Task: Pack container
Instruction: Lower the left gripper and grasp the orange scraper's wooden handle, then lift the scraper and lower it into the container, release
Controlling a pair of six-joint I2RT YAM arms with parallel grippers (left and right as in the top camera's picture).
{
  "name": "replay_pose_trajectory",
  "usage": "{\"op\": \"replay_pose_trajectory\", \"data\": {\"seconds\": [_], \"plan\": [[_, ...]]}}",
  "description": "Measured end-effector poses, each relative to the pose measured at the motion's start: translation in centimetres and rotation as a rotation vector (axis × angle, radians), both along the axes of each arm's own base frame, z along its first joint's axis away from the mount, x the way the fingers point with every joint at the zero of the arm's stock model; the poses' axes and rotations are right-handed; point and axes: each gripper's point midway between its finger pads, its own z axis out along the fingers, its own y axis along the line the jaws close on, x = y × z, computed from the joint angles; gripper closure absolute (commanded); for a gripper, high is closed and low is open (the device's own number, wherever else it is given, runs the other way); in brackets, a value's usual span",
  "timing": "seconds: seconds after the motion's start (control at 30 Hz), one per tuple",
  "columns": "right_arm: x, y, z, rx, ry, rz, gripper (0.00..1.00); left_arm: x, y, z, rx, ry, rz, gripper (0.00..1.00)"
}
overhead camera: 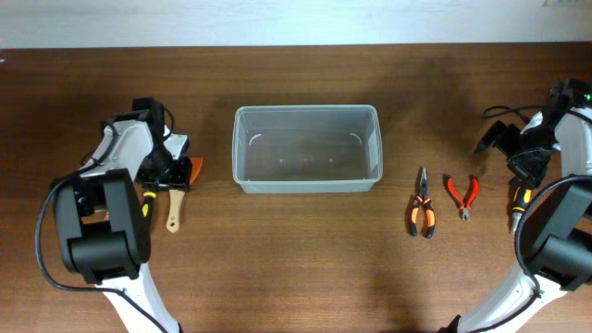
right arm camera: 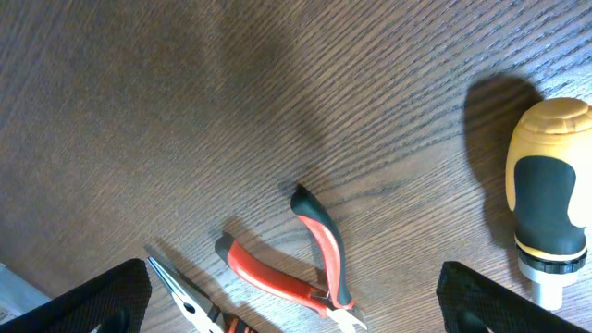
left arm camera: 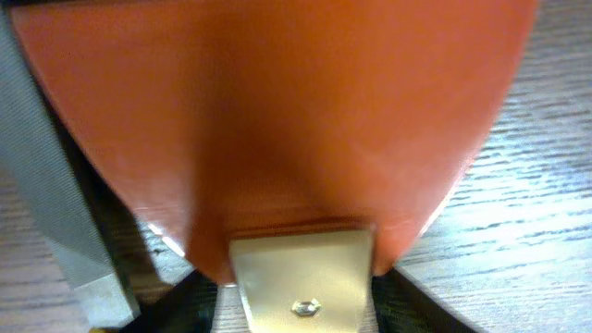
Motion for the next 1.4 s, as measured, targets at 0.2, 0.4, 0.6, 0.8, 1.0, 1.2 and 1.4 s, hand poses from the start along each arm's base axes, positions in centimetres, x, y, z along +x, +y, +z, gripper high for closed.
{"op": "replay_pose_trajectory", "data": {"seconds": [0.2, 0.4, 0.6, 0.8, 1.0, 1.2, 1.4], "plan": [[0.0, 0.0, 0.0, 0.001, -0.001, 0.000, 0.01, 0.2, -1.1, 0.0, 0.055, 0.002, -0.065, 0.63], [0.0, 0.0, 0.0, 0.003, -0.002, 0.000, 0.01, 0.1, -1.4, 0.1, 0.068, 0.010, -0.087, 0.87], [0.0, 0.1, 0.0, 0.003, -0.001, 0.000, 0.01, -1.2, -1.5, 0.6, 0.062, 0.079, -0.089, 0.98], [0.0, 0.0, 0.0, 0.003, -0.001, -0.001, 0.01, 2.2, -1.5, 5.7, 0.068, 0.023, -0.090, 0.98], [0.0, 0.1, 0.0, 0.006, -0.003, 0.000, 0.01, 7.3, -3.5, 16.2, 0.090, -0.203, -0.151, 0.99], [0.1, 0.1, 0.0, 0.007, -0.004, 0.000, 0.01, 9.7, -11.9, 24.1, 0.081, -0.451, -0.431, 0.98], [0.1, 0.2, 0.0, 0.009, -0.005, 0.000, 0.01, 8.0, -22.4, 24.7, 0.068, -0.517, -0.895, 0.99]]}}
